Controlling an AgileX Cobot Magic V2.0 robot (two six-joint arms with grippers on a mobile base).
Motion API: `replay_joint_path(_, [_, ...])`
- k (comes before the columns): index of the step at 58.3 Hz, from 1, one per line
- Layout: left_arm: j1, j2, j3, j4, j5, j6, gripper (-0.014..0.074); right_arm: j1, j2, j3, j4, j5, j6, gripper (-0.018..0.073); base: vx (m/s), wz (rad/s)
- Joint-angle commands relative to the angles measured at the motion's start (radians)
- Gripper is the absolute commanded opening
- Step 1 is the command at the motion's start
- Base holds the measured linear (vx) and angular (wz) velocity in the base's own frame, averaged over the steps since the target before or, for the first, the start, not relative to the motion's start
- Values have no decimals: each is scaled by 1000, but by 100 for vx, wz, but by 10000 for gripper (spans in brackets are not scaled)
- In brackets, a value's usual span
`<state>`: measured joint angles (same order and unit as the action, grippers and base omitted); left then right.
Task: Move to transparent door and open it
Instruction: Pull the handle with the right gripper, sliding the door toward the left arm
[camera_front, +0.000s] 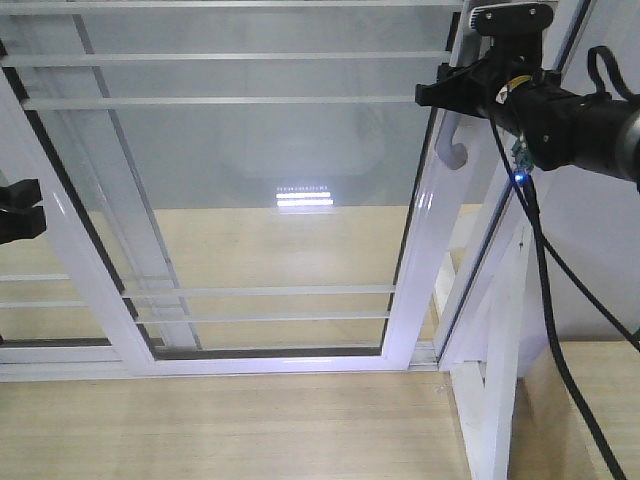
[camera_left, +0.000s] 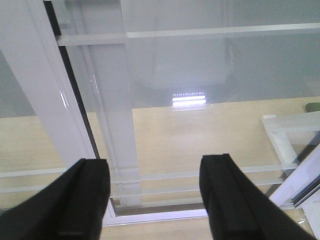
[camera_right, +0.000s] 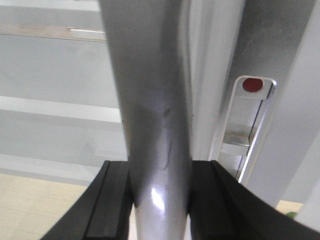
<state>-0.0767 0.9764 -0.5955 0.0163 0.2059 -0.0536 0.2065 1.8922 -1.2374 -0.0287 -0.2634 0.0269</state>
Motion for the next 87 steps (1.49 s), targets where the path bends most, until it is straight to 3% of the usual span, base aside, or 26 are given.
replay_joint_path(1, [-3,-13,-33,-10,-78,-7,517,47,-60,-36,-26,-116,-1,318,0,0])
replay_joint_path(40, [-3,-13,-33,-10,-77,-7,517,222,-64,-36,-60,-107,-27,318,0,0])
replay_joint_path(45, [-3,-13,-33,-10,-77,-7,517,226,-90,-33,-63,-5,-27,318,0,0])
replay_joint_path(56, [-3,-13,-33,-10,-77,-2,517,226,-239,-33,-62,391,-27,318,0,0])
replay_joint_path(66, [-3,-13,-33,-10,-78,54,514,226,-386,-24,-60,509,-27,318,0,0])
replay_joint_path(80, [-10,-13,-33,-10,-91,54,514,225,-641,287,-60,428,-14,318,0,0])
replay_joint_path(87, [-75,1,-33,-9,-103,112,514,225,-764,444,-60,402,12,318,0,0])
